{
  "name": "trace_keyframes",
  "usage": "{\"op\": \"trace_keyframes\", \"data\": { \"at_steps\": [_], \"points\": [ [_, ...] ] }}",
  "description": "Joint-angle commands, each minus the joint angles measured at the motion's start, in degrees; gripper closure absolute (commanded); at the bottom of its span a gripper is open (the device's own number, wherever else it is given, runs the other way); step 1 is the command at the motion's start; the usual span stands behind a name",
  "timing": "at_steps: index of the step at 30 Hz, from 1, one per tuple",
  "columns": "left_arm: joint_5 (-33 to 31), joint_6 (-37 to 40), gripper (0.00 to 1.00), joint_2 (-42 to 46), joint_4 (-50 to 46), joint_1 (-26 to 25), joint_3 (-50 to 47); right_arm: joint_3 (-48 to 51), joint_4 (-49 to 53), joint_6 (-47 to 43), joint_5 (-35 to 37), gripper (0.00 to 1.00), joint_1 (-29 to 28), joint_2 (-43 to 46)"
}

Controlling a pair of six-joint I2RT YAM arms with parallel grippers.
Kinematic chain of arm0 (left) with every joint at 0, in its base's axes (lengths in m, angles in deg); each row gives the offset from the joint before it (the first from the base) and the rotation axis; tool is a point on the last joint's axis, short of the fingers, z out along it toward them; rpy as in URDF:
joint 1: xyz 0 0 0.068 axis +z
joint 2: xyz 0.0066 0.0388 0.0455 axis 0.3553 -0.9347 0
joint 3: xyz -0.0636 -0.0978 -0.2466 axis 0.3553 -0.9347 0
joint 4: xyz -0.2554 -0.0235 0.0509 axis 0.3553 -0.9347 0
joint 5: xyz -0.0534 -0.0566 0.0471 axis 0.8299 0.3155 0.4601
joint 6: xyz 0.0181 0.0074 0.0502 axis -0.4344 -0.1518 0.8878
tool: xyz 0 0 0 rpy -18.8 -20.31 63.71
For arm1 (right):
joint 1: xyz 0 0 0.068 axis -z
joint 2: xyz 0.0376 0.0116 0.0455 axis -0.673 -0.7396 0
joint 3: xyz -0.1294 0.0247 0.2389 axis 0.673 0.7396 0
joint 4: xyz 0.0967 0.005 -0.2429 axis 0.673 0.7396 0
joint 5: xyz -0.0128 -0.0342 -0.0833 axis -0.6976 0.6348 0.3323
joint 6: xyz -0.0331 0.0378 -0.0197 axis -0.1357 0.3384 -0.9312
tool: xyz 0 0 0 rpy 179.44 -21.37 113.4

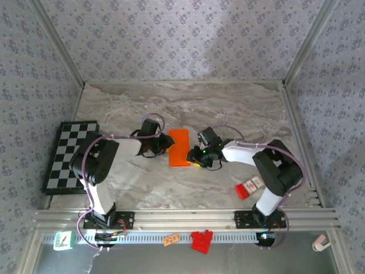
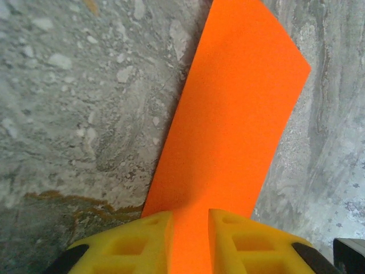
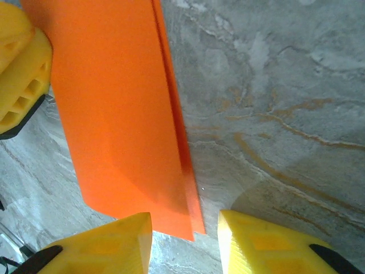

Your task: Fold a paper plane with a square sheet of paper (pick it up from the middle)

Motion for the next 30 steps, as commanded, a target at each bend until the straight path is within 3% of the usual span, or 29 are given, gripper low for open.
{"op": "trace_keyframes", "data": {
  "at_steps": [1,12,30],
  "points": [
    [-2.49,-1.3,0.76,-4.33,-6.62,-1.72,-0.35,-1.04,-0.38,0.84,-1.07,0.64,-0.19,-0.45],
    [-2.7,-1.55,0.76,-4.01,-7.16,-1.74,-0.32,1.98,-6.02,3.37,-4.23,0.66,0.96,0.64],
    [-2.68,-0.16,0.77,-3.13,-7.78,-1.9,-0.21,5.26,-11.74,6.6,-3.19,0.84,2.27,2.31]
  ]
}}
